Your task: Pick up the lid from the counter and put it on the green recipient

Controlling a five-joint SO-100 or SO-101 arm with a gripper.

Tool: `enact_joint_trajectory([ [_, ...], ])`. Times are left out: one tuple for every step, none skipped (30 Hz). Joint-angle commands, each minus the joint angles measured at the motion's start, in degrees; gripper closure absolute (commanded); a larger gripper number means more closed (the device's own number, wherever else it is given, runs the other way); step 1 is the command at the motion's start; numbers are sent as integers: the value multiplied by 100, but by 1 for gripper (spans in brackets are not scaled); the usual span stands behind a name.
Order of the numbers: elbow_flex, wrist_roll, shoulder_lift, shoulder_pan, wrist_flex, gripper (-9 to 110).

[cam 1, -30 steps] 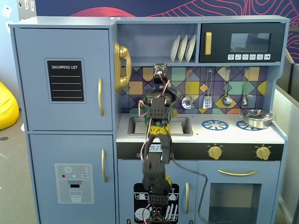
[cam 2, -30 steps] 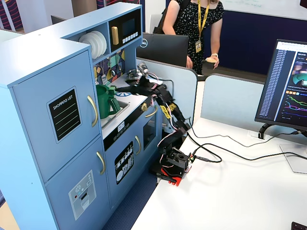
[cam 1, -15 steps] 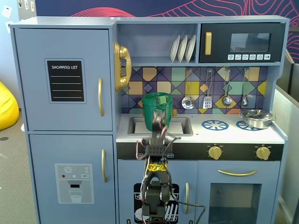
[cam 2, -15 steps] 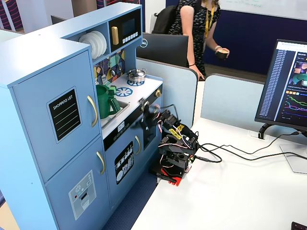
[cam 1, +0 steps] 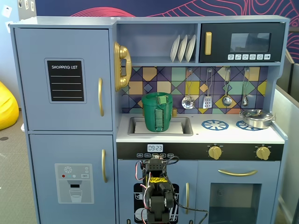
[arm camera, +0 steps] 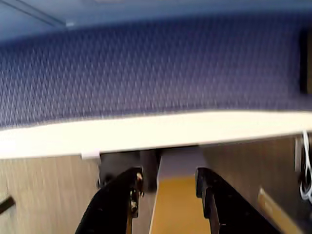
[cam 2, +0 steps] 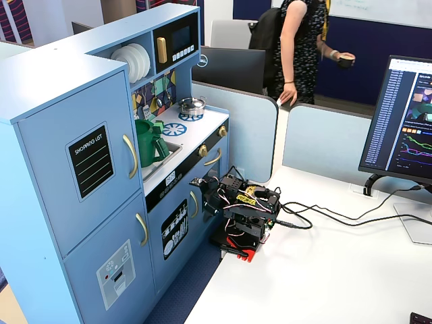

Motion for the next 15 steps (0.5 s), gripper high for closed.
enact_joint_trajectory([
  [185, 149, 343, -35, 1002, 99],
  [185, 211, 413, -62, 1169, 99],
  [185, 281, 413, -62, 1230, 99],
  [185, 334, 413, -44, 1274, 99],
  [185, 369, 413, -44, 1266, 99],
  [185, 369, 413, -35, 1266, 99],
  [185, 378, 422, -35, 1266, 99],
  [185, 281, 422, -35, 1266, 99],
  [185, 167, 422, -35, 1283, 99],
  [185, 53, 422, -26, 1301, 99],
  [185, 70, 422, 18, 1301, 99],
  [185, 79, 422, 105, 1301, 99],
  [185, 79, 422, 176, 1301, 99],
  [185, 79, 422, 246, 1301, 99],
  [185, 79, 431, 290, 1301, 99],
])
